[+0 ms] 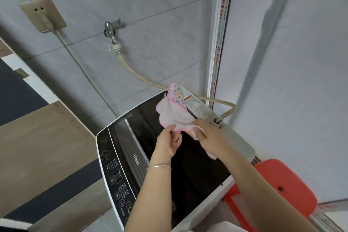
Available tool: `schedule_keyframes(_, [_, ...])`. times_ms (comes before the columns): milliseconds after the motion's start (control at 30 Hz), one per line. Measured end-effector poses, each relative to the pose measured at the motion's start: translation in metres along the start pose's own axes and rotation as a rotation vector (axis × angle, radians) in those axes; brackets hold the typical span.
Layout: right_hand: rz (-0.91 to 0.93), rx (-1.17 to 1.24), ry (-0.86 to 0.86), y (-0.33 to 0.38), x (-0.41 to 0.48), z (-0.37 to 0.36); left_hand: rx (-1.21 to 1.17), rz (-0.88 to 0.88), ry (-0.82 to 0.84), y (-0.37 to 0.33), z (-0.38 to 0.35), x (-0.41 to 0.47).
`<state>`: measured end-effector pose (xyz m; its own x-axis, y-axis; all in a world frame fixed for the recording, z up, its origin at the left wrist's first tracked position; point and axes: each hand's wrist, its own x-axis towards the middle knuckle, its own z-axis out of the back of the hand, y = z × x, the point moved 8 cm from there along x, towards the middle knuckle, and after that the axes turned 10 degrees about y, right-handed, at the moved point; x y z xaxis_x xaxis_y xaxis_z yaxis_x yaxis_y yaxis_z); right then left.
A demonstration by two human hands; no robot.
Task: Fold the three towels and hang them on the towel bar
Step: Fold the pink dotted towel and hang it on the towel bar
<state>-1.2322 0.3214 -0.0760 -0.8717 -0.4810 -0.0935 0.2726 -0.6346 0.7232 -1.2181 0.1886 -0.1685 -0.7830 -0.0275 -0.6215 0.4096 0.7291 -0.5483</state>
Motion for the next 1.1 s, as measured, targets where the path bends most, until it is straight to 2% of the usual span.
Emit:
schedule_keyframes(67, [0.022, 0.04, 0.024, 0.011, 0.003, 0.005, -0.014, -0.026, -0.001, -0.017, 0.002, 0.0])
schedule_keyframes(133, [-0.006, 0.04, 0.067, 0.017, 0.005, 0.011, -0.024, -0.06, 0.066, -0.032, -0.003, -0.006])
schedule_keyframes(267, [-0.098, -0.155, 0.09, 0.019, 0.011, 0.024, -0.067, -0.165, 0.142, -0.061, -0.005, -0.022])
schedule_keyframes(467, [-0.199, -0.258, -0.115, 0.023, 0.02, 0.055, 0.003, -0.259, 0.117, -0.104, -0.001, -0.036])
schedule_keyframes(567, [-0.205, -0.172, -0.251, 0.029, 0.021, 0.071, -0.068, -0.338, 0.14, -0.124, -0.005, -0.042])
schedule_keyframes(667, [-0.128, -0.021, -0.405, 0.044, 0.019, 0.088, -0.084, -0.395, 0.218, -0.141, -0.015, -0.049])
schedule_keyframes(733, [-0.042, 0.045, -0.438, 0.059, 0.022, 0.095, 0.026, -0.425, 0.213, -0.146, -0.021, -0.05])
schedule_keyframes(867, [0.134, 0.058, -0.349, 0.092, 0.033, 0.089, 0.604, -0.592, -0.044, -0.153, -0.029, -0.058])
schedule_keyframes(900, [0.173, 0.053, -0.315, 0.099, 0.036, 0.084, 0.738, -0.658, -0.048, -0.154, -0.036, -0.062])
schedule_keyframes(1000, [0.22, 0.089, -0.24, 0.114, 0.042, 0.069, 1.014, -0.769, 0.159, -0.144, -0.066, -0.081])
schedule_keyframes(1100, [0.226, 0.155, -0.215, 0.116, 0.044, 0.054, 0.977, -0.777, 0.246, -0.144, -0.072, -0.091])
